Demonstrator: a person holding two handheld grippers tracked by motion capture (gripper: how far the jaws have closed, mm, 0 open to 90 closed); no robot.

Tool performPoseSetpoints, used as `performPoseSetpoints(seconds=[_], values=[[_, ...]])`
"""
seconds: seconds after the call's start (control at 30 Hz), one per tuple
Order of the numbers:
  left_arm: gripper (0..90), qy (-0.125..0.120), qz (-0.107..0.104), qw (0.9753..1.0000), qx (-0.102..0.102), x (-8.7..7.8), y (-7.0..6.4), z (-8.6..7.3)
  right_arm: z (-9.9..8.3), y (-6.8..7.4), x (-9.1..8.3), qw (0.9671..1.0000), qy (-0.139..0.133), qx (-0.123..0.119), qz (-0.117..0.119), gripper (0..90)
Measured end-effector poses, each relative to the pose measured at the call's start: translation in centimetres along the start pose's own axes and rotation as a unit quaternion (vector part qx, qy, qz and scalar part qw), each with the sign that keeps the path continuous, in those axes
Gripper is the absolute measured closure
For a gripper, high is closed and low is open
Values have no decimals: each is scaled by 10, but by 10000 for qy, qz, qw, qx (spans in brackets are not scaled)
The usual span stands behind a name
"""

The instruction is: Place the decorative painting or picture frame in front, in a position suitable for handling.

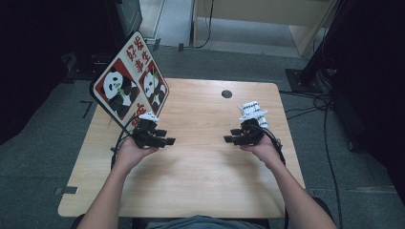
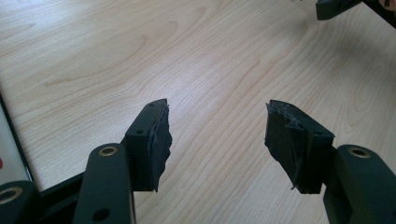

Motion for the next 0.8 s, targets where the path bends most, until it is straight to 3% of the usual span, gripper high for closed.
performPoseSetpoints(seconds=[0.23, 0.8], values=[[403, -80, -85, 9999, -105, -3, -2, 0, 0, -2, -1, 10000, -11, 50, -16, 479], [403, -136, 45, 9999, -58, -12, -3, -2, -1, -1, 0, 10000, 78, -11, -13, 461]])
Point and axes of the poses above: each handheld gripper's, and its own axes: x roughly forward along the jaws, z roughly out of its top, y roughly to its left, the point moved 9 cm from there along x, roughly forward along the jaws, and after that the axes turned 2 degrees about -z, right-handed, at the moved point
